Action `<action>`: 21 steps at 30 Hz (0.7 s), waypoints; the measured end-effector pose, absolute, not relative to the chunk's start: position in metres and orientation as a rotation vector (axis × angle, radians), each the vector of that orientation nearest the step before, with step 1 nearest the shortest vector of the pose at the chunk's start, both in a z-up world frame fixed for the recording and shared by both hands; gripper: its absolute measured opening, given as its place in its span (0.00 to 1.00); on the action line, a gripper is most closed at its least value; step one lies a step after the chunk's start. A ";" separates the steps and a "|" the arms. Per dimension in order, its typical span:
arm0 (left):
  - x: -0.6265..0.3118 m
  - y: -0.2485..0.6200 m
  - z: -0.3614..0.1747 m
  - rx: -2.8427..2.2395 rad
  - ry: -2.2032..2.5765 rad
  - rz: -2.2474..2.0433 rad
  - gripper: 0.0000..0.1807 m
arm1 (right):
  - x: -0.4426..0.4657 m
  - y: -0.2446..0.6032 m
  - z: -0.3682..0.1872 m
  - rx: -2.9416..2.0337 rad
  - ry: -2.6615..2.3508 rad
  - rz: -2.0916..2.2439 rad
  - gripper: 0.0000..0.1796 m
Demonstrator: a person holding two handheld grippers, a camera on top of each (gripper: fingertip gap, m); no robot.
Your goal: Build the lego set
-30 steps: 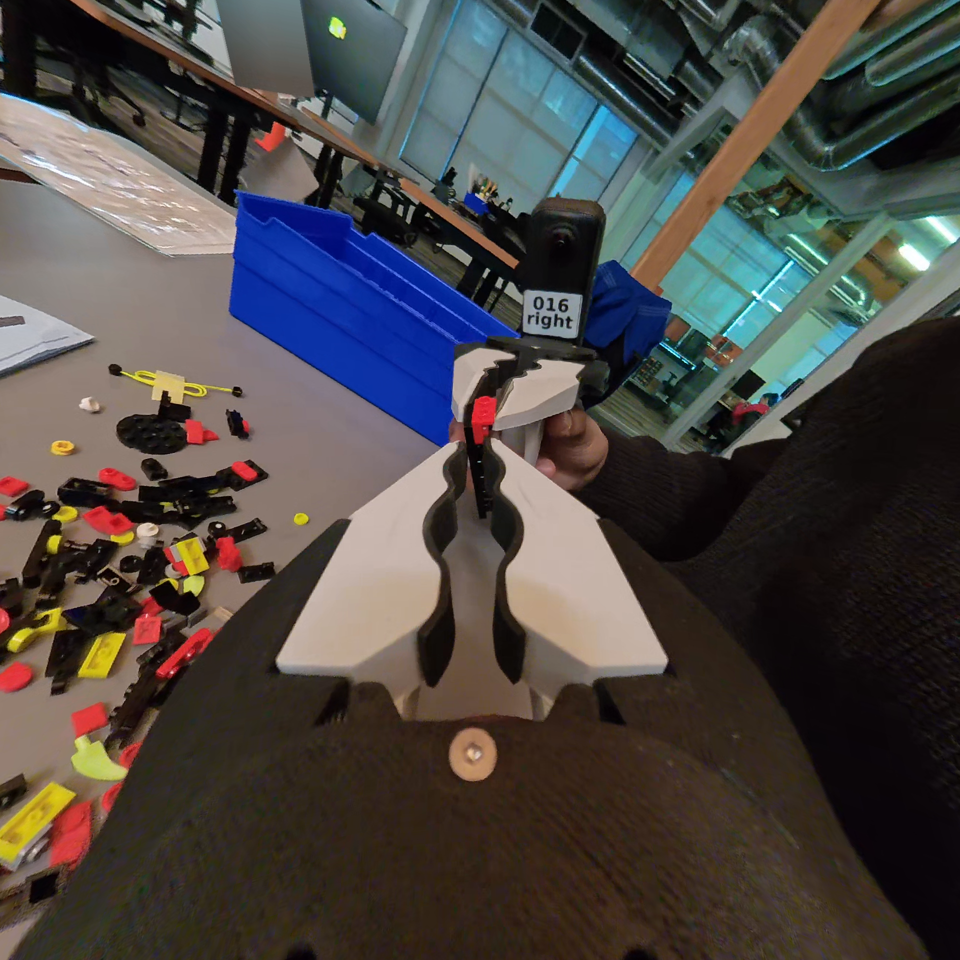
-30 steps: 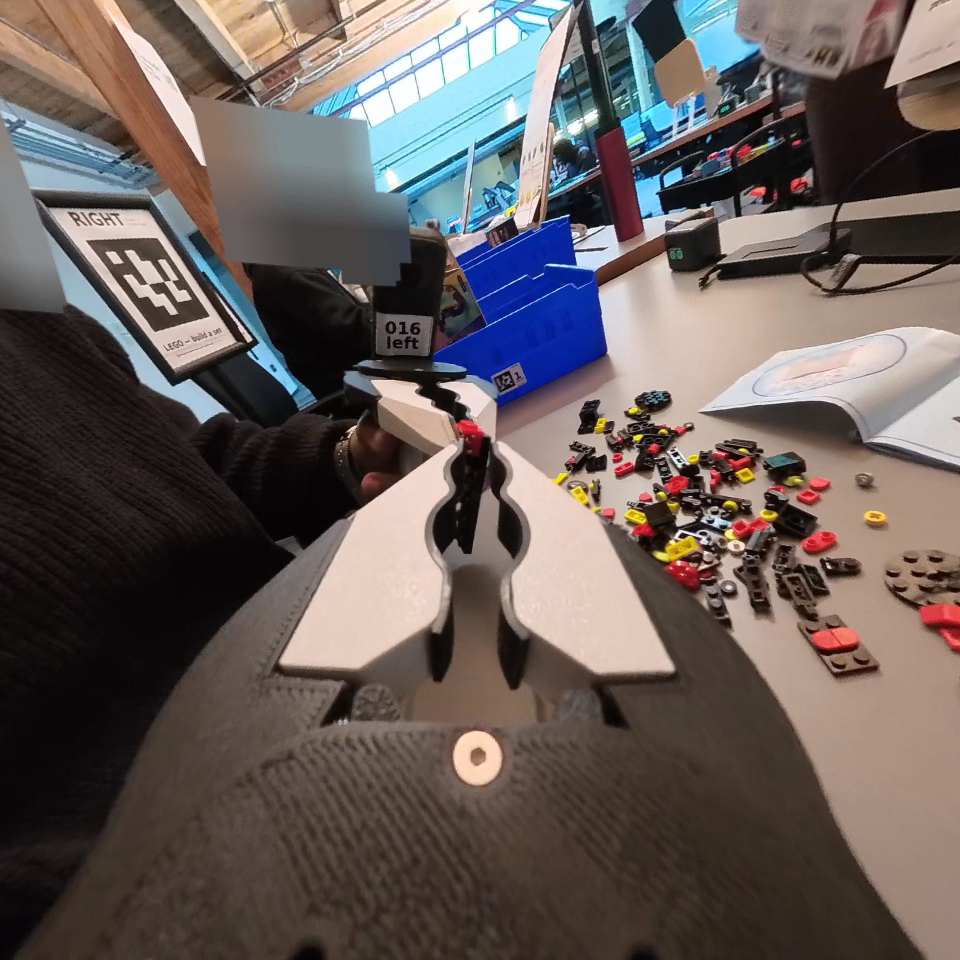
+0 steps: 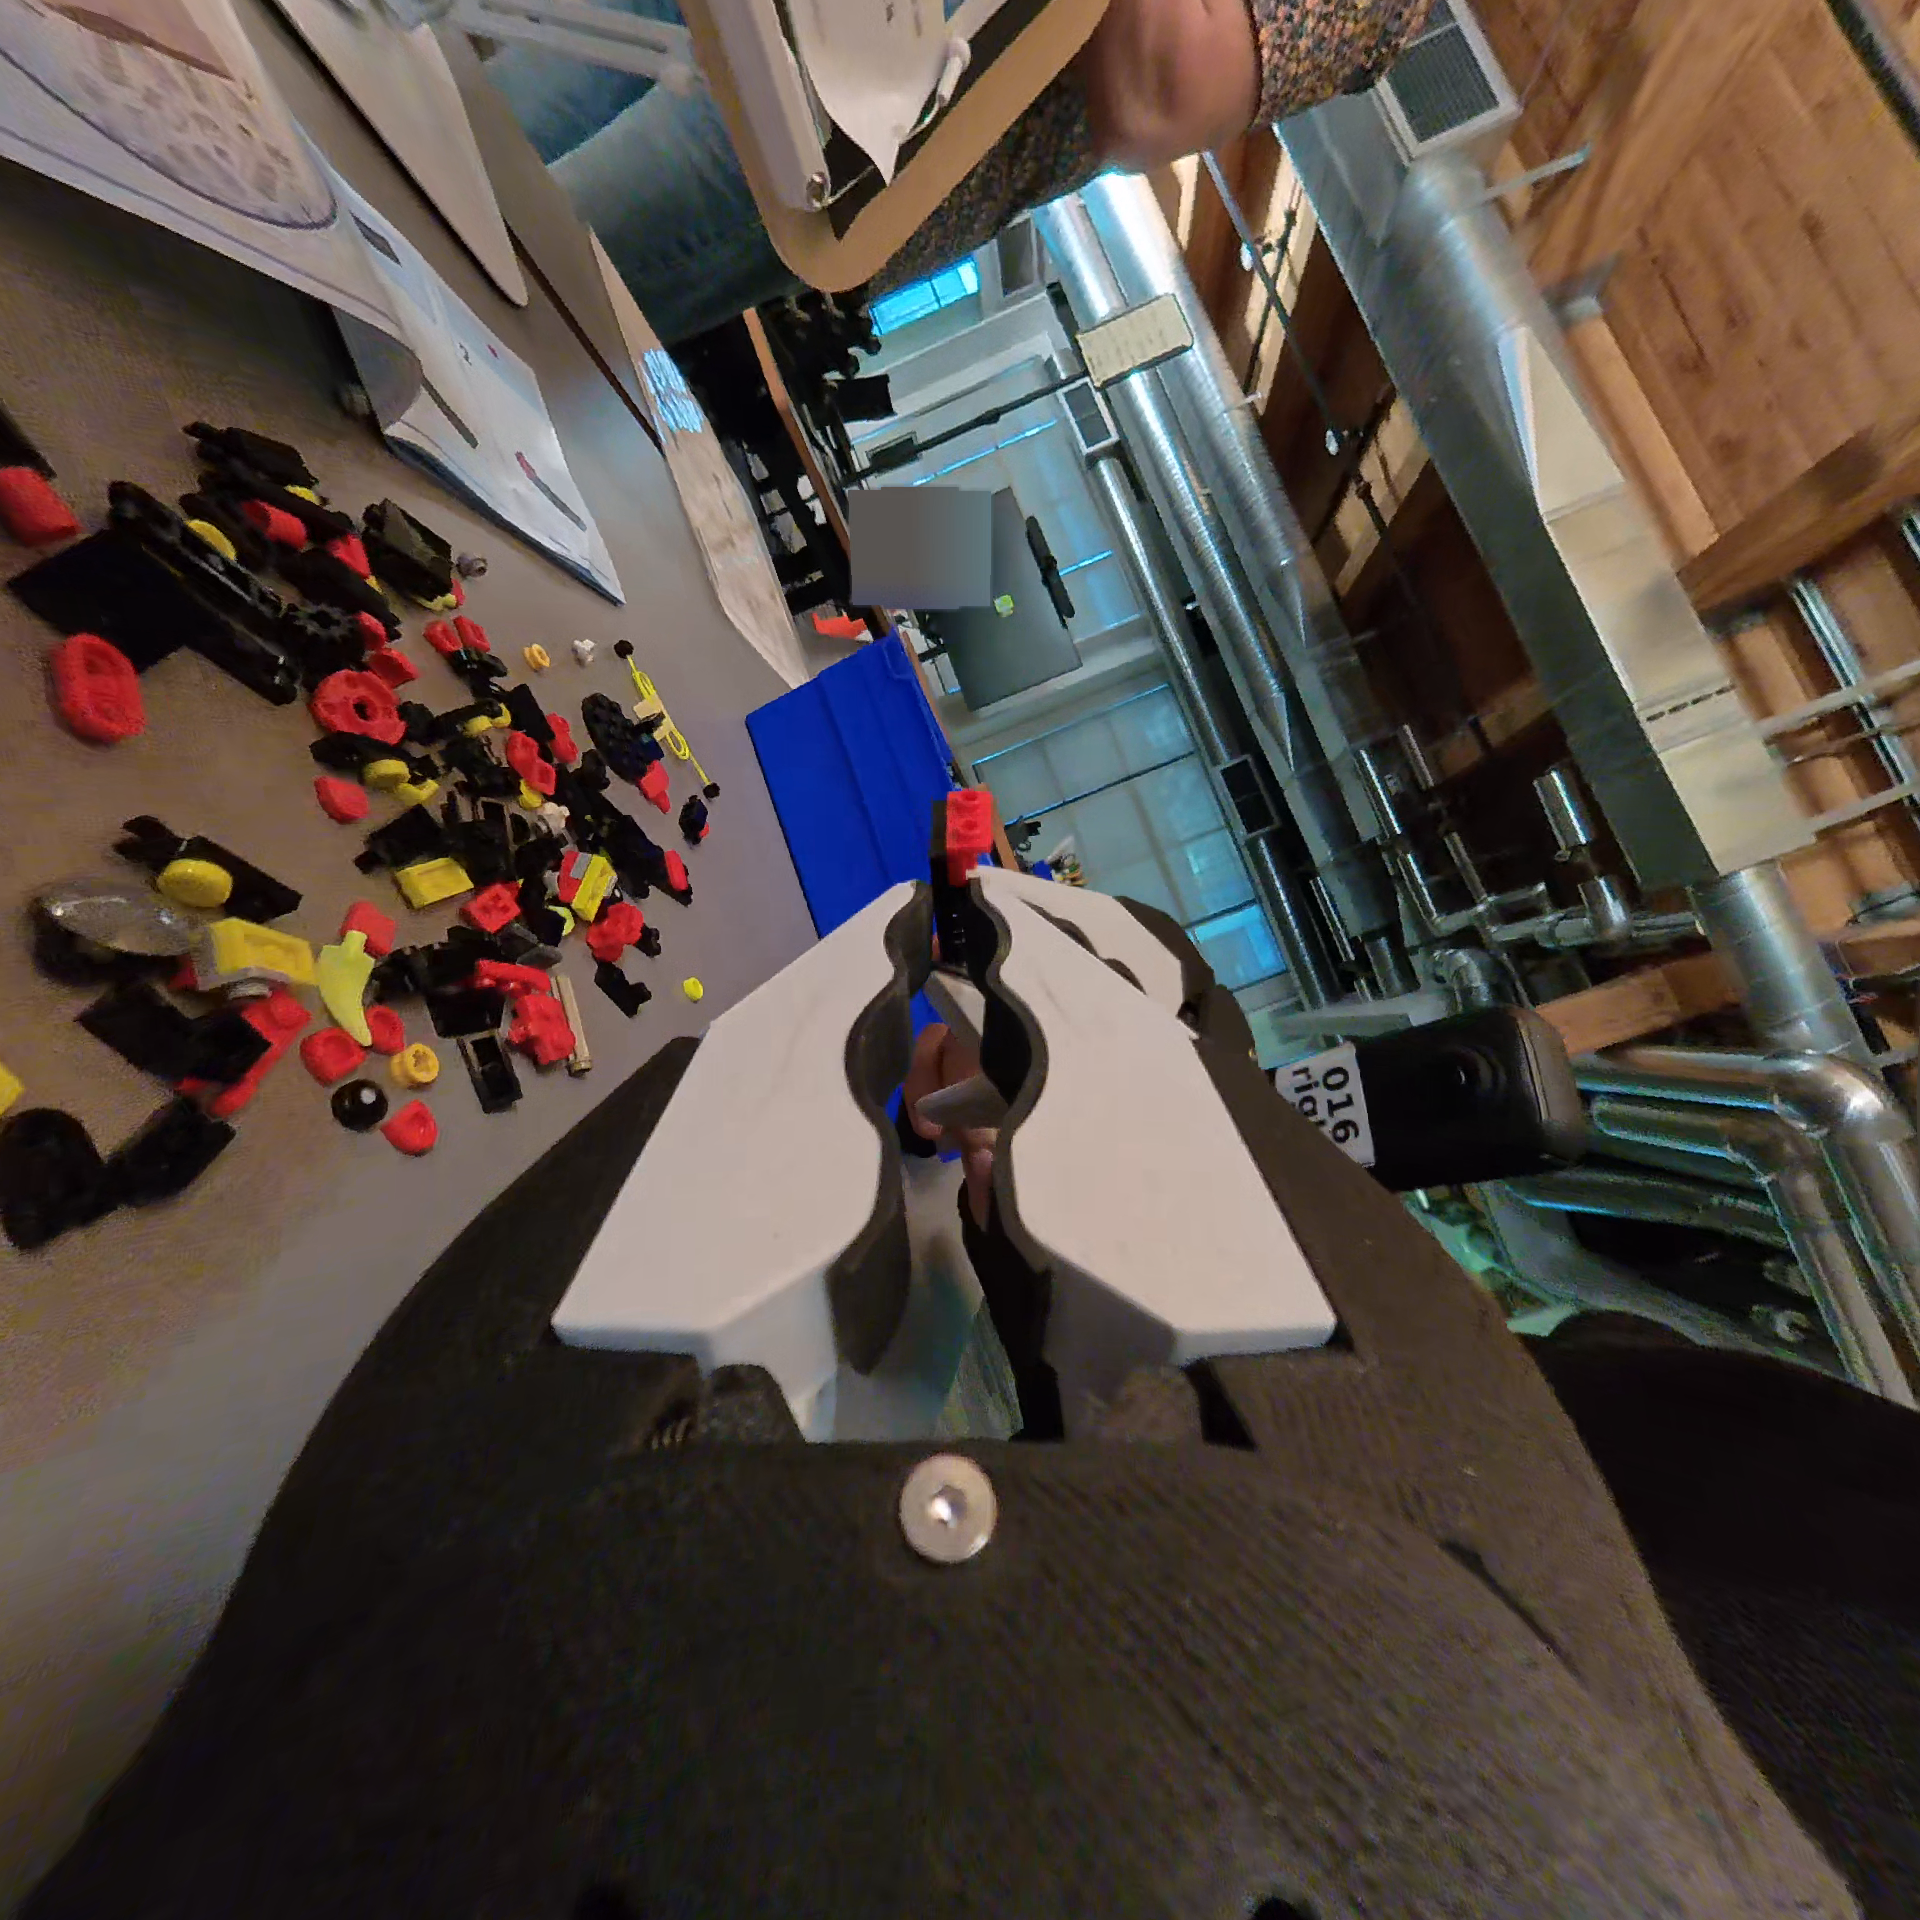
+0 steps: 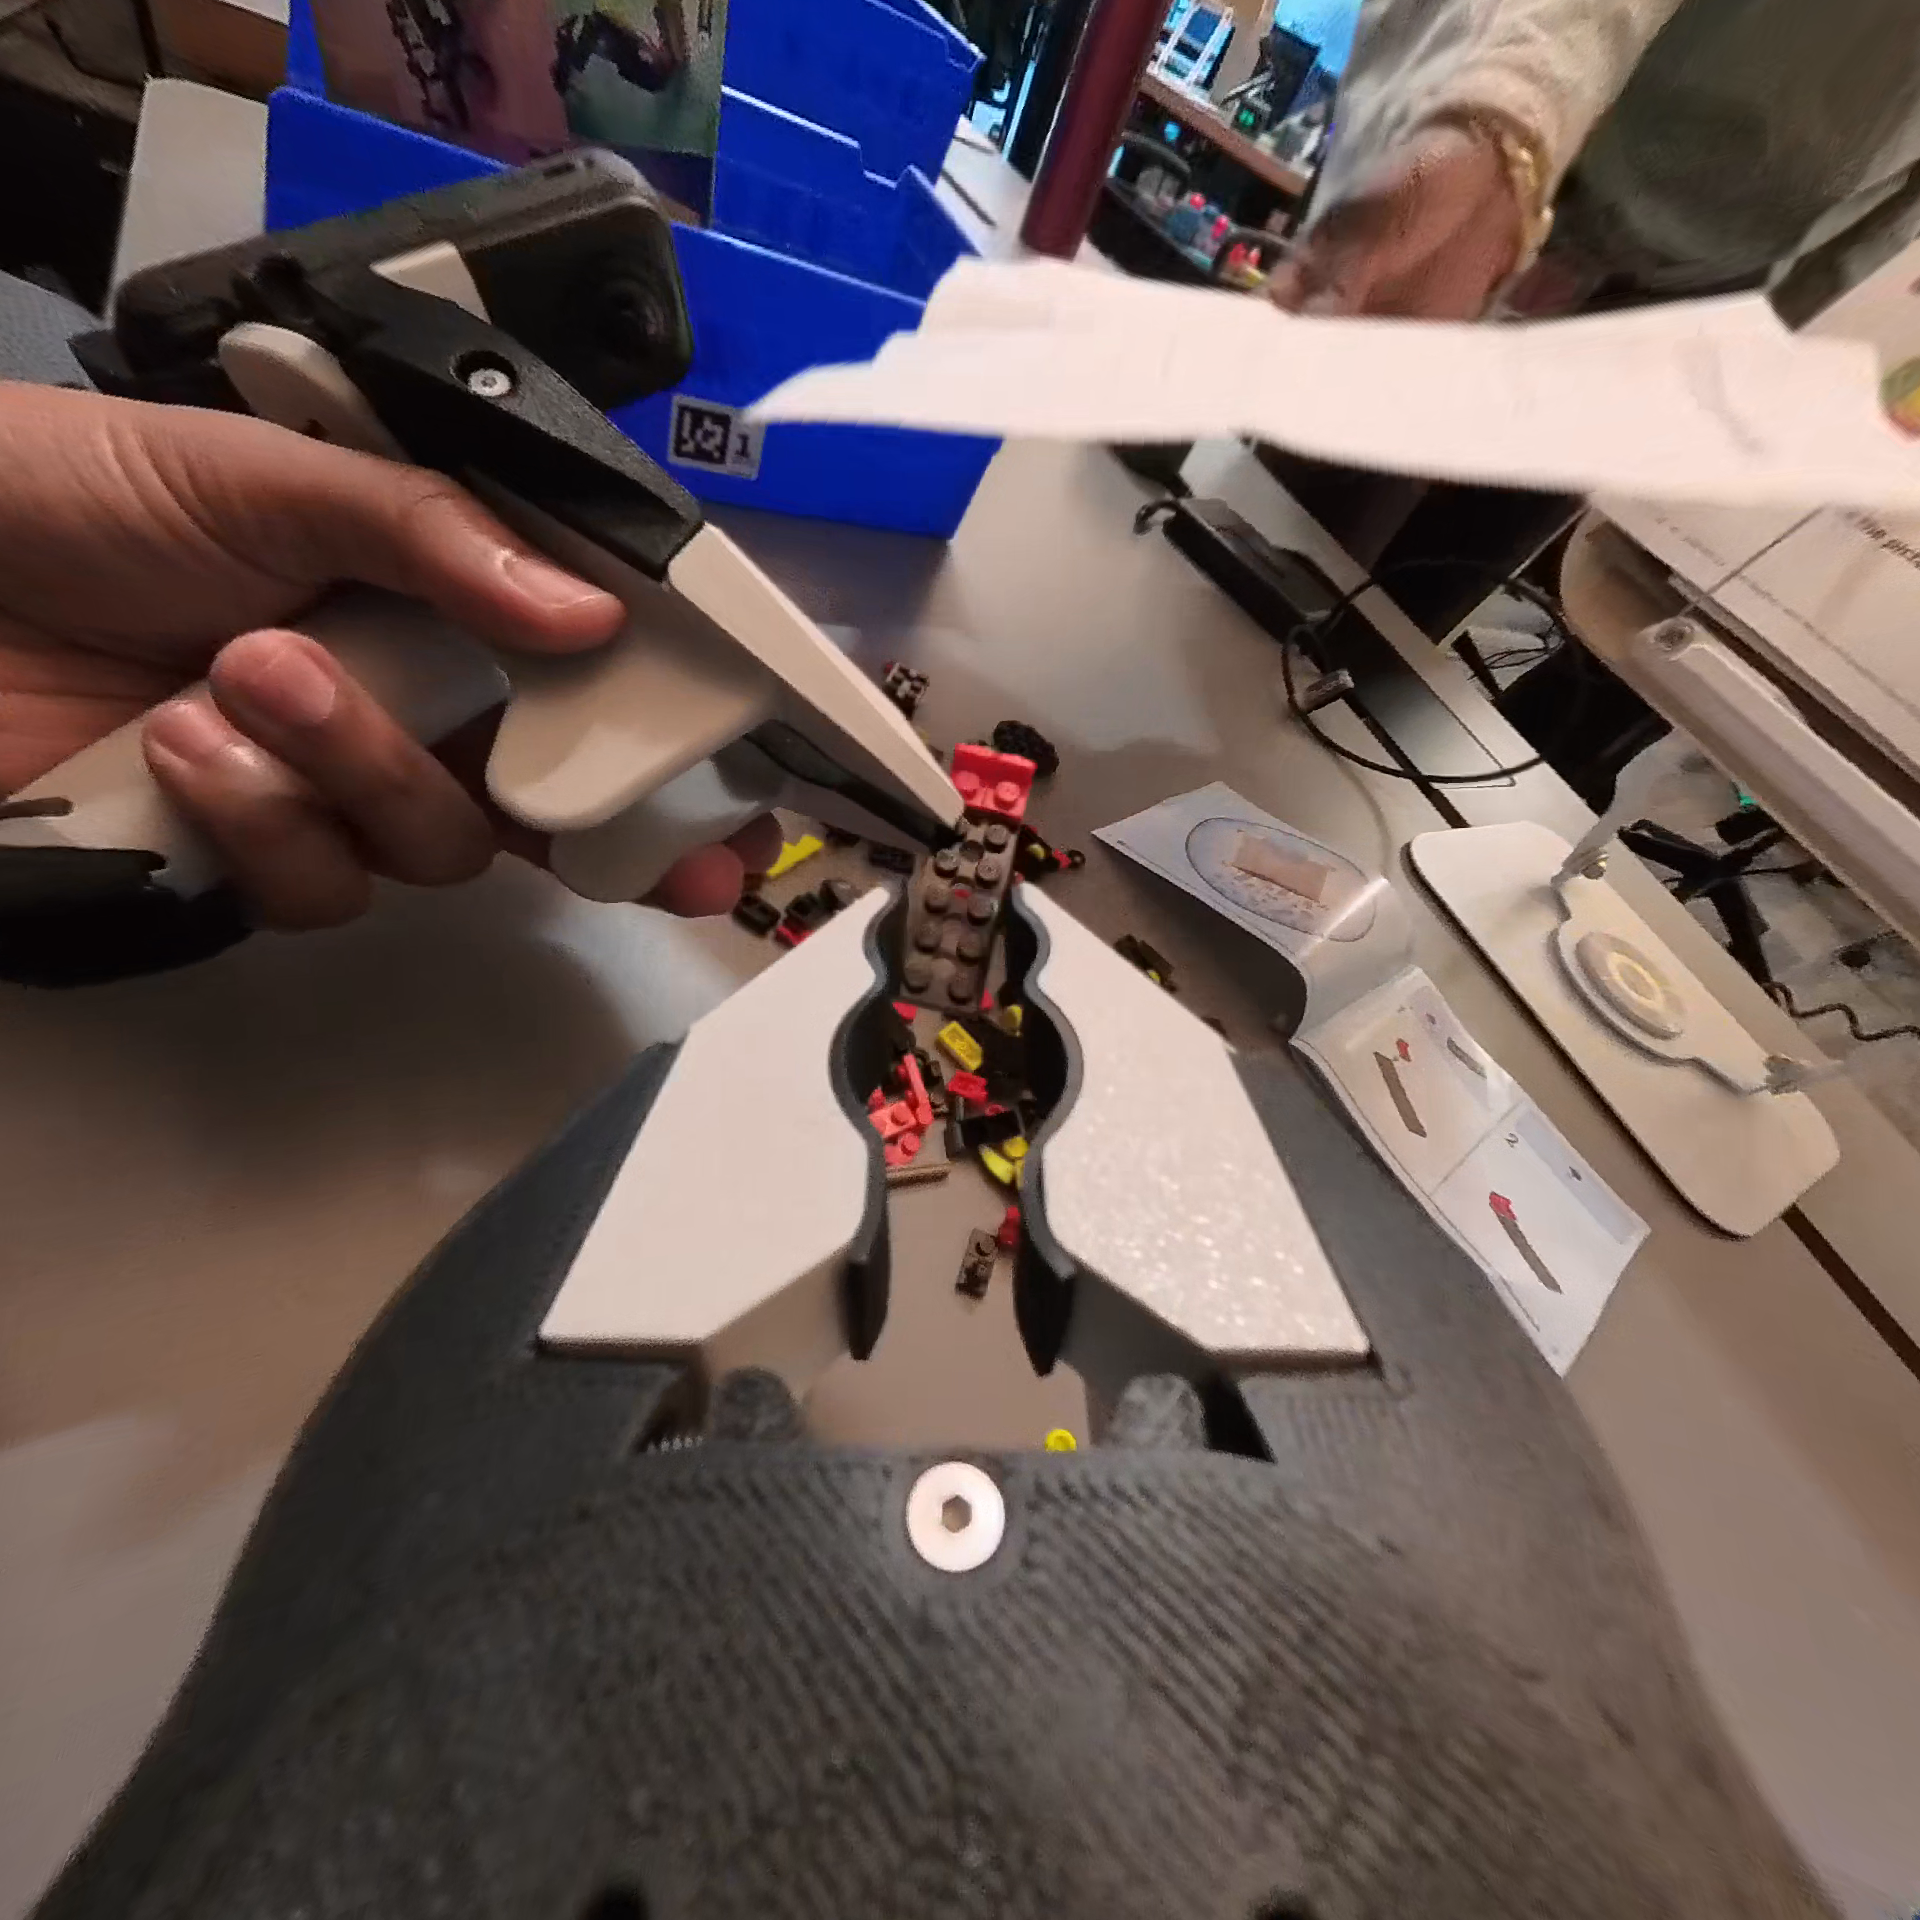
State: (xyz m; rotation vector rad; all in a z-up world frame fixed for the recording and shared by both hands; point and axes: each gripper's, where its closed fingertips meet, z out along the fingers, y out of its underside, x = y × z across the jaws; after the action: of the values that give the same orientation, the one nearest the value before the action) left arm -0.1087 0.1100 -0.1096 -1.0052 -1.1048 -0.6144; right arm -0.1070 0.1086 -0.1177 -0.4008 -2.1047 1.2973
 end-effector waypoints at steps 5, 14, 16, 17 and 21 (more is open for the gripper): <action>-0.104 0.107 -0.113 -1.032 -1.117 -0.581 0.04 | -0.105 0.107 -0.124 -0.396 -2.172 1.280 0.08; -0.106 0.096 -0.110 -1.157 -1.086 -0.362 0.21 | -0.087 0.124 -0.177 -0.528 -2.504 1.201 0.08; -0.110 0.094 -0.108 -1.173 -1.075 -0.318 0.22 | -0.076 0.127 -0.196 -0.546 -2.602 1.145 0.08; -0.113 0.092 -0.108 -1.176 -1.075 -0.306 0.22 | -0.072 0.128 -0.202 -0.547 -2.632 1.120 0.08; -0.117 0.094 -0.108 -1.191 -1.068 -0.291 0.22 | -0.063 0.132 -0.216 -0.566 -2.687 1.074 0.08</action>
State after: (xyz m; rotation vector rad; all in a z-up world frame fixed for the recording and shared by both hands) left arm -0.1171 0.0941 -0.1078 -1.1914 -1.0676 -0.2913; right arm -0.0626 0.1316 -0.2157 -0.5661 -2.6872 1.0739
